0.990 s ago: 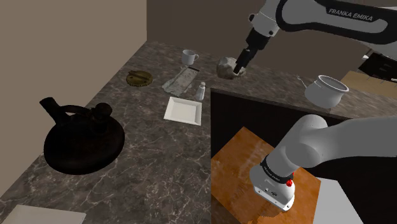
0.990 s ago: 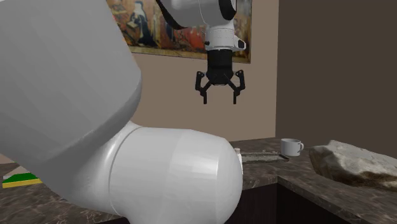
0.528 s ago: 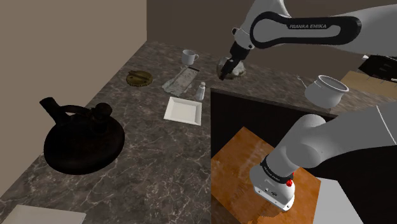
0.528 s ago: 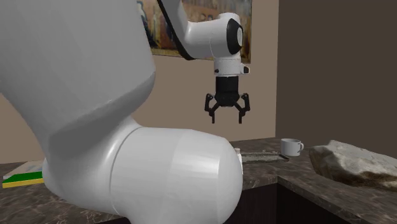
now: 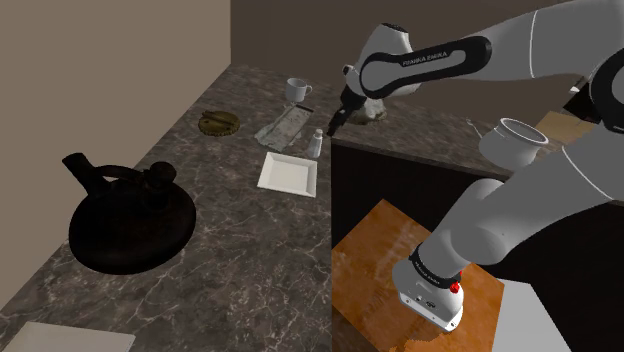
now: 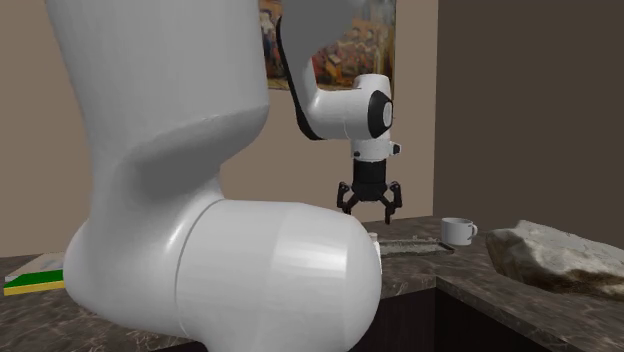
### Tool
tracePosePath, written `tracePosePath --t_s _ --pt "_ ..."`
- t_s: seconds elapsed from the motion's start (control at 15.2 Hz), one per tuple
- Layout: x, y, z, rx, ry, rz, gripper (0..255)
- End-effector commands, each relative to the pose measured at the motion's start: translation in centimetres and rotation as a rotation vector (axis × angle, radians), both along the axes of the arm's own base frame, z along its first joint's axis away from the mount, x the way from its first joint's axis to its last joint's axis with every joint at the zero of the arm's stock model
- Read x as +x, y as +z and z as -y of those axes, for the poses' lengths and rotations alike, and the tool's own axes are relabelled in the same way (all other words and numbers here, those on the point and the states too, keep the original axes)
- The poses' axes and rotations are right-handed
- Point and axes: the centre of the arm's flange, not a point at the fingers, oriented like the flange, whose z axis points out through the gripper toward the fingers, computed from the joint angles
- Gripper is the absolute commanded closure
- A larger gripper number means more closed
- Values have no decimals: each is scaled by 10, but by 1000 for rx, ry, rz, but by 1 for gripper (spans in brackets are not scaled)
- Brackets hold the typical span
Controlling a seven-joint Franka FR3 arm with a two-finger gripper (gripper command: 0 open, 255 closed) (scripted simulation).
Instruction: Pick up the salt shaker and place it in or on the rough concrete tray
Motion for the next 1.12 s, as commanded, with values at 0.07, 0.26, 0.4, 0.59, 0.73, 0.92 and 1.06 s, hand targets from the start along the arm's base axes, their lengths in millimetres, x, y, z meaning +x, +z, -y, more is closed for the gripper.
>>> tracePosePath --t_s 0.07,0.26,0.4,0.59,0.73,0.92,1.06 --pt "27 -30 7 -3 22 13 0" --pt "42 -51 11 -4 34 20 0" --pt "45 -62 10 -4 34 20 0" --pt "48 -77 10 -4 34 20 0" --pt "50 -85 10 -4 34 20 0" --pt "50 -85 10 -4 34 20 0" --pt "50 -85 10 -4 34 20 0"
